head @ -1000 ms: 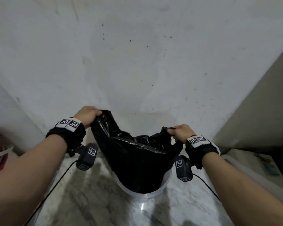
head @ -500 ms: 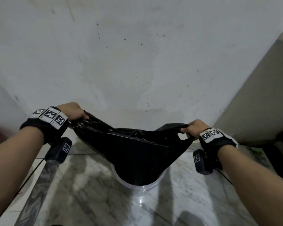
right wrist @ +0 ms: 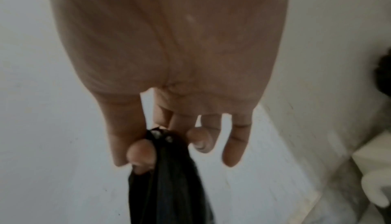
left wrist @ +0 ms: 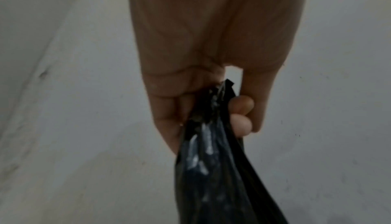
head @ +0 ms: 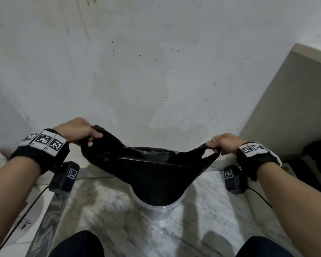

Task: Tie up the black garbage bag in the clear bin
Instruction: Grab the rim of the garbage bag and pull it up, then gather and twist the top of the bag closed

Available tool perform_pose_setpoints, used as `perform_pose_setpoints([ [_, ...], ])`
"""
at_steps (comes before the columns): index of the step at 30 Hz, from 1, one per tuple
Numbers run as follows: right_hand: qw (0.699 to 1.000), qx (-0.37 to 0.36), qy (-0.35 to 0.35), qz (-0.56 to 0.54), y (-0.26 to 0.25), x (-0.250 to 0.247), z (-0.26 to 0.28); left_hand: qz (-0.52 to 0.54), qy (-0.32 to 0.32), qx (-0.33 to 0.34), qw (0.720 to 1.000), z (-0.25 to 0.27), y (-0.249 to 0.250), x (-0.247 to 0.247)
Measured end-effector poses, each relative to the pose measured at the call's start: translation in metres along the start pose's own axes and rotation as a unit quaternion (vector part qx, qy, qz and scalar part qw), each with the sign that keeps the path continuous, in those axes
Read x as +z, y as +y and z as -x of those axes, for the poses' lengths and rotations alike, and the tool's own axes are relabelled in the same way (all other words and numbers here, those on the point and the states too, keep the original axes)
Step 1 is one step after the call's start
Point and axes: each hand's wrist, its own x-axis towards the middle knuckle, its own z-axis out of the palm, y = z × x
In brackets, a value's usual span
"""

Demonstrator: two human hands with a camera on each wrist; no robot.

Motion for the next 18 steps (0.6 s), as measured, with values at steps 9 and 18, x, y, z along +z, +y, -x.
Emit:
perform_pose_setpoints([
  [9, 0.997, -0.025, 0.028, -0.065, -0.032, 0.003, 0.000, 0.258, -0.008, 0.126, 0.958, 0.003, 0.059, 0.044],
  [18, 0.924, -0.079, 0.001, -0.375, -0.051, 0.068, -0.010, 0.267, -0.155, 0.188, 0.932, -0.002, 0.072, 0.118],
])
